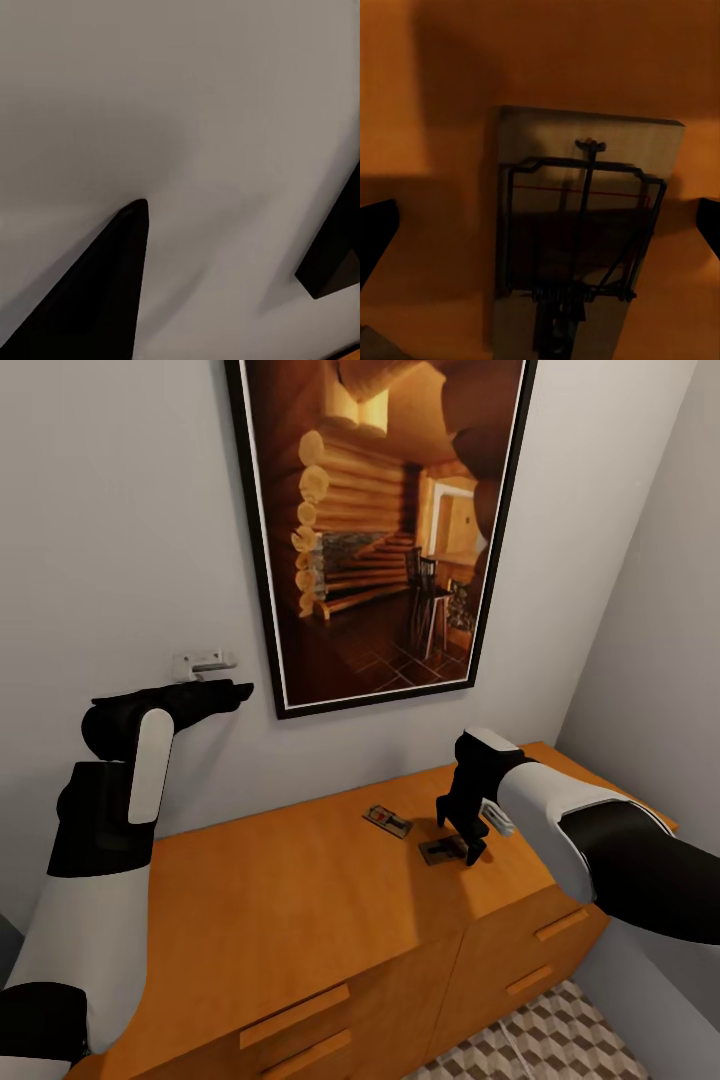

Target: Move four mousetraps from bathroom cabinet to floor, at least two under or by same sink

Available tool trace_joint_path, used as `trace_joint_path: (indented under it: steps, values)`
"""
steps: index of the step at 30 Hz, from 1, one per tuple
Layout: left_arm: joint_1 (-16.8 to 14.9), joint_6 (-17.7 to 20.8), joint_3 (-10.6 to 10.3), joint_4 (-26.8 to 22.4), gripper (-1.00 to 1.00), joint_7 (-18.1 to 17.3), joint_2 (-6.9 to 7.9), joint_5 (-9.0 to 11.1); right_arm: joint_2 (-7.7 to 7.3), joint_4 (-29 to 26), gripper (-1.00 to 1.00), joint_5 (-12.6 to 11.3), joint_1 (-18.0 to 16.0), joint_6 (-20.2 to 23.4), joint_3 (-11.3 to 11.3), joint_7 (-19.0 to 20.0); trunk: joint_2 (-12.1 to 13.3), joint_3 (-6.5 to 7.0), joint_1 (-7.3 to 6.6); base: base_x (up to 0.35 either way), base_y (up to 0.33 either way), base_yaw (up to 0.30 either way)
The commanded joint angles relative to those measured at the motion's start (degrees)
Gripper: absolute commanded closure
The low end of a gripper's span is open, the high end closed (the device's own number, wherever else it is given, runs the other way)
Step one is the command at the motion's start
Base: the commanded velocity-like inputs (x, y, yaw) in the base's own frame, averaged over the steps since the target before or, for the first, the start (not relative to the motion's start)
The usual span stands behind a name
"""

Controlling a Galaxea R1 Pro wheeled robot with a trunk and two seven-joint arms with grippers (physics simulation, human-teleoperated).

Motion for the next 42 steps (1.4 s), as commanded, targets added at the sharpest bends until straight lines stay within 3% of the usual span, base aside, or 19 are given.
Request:
trace_joint_path:
  steps: [1, 11, 12, 42]
  values:
    - [-0.06, 0.24, -0.09, -0.04, -1.00, 0.64, 0.05, 0.20, -0.03, -0.10, -1.00, -0.44, 2.17, 0.44, 1.31, 2.29, -0.02, -0.08, 0.02, 0.000, 0.000, 0.000]
    - [-0.06, 0.24, -0.09, -0.04, -1.00, 0.64, 0.05, 0.20, -0.03, -0.09, -1.00, -0.33, 2.21, 0.44, 1.31, 2.30, -0.02, -0.08, 0.02, 0.000, 0.000, 0.000]
    - [-0.06, 0.24, -0.09, -0.04, -1.00, 0.64, 0.05, 0.20, -0.03, -0.08, 1.00, -0.28, 2.21, 0.44, 1.31, 2.30, -0.02, -0.08, 0.02, 0.000, 0.000, 0.000]
    - [-0.06, 0.24, -0.09, -0.04, -1.00, 0.64, 0.05, 0.20, -0.03, -0.24, 1.00, -0.01, 2.21, 0.44, 1.31, 2.73, -0.02, -0.08, 0.02, 0.000, 0.000, 0.000]
